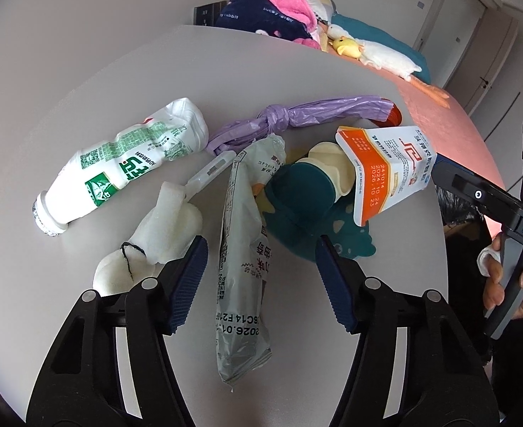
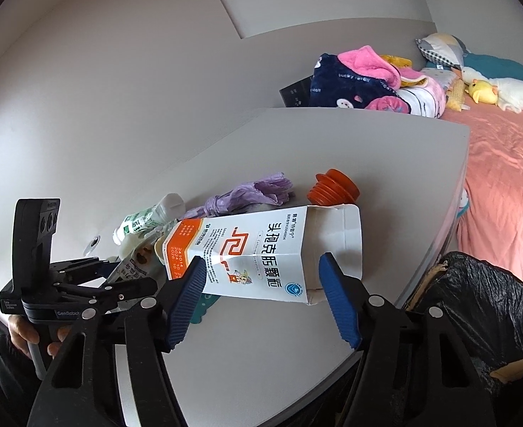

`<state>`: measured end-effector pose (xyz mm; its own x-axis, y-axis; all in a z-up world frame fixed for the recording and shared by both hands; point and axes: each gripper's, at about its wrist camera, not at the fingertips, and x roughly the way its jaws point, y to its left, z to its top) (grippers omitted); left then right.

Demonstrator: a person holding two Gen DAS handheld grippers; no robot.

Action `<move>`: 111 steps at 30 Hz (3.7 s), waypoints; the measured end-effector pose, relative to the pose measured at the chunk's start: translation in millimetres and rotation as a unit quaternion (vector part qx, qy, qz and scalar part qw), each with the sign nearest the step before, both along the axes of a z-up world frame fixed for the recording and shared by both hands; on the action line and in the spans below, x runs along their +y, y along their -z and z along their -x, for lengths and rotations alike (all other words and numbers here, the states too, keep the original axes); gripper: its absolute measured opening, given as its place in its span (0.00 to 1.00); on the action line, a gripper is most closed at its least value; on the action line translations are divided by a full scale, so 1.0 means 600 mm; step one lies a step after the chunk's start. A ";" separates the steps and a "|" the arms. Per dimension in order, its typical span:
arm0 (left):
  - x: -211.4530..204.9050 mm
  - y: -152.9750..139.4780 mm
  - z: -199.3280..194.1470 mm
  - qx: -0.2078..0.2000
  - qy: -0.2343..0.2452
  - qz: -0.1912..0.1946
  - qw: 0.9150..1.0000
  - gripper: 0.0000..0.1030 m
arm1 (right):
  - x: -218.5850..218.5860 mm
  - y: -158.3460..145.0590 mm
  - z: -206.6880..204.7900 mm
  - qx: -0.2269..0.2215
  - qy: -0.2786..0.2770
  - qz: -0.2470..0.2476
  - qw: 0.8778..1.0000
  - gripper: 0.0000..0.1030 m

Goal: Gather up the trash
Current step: 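Grasp the white-orange medicine box with the right gripper, then grasp the grey snack pouch with the left gripper while the right gripper lifts the medicine box, then carry the grey pouch and medicine box over the black trash bin, then open both grippers to drop the pouch and medicine box into the bin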

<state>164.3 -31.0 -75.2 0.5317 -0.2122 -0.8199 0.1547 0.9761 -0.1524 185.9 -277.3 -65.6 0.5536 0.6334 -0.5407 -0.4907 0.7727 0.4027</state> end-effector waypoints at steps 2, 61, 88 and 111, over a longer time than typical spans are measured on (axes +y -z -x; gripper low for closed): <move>-0.001 0.003 -0.001 0.004 0.000 -0.002 1.000 0.58 | 0.006 -0.001 -0.001 -0.005 -0.012 0.002 1.000 0.56; -0.099 -0.112 0.103 -0.100 0.036 -0.002 0.994 0.16 | -0.068 -0.104 0.195 -0.082 0.049 -0.008 0.995 0.01; -0.303 -0.094 0.120 -0.075 0.163 0.006 0.984 0.16 | -0.242 -0.093 0.256 -0.028 0.184 0.008 0.983 0.01; -0.366 -0.069 0.109 -0.055 0.196 -0.015 0.979 0.94 | -0.316 -0.080 0.251 0.055 0.304 0.031 0.951 0.83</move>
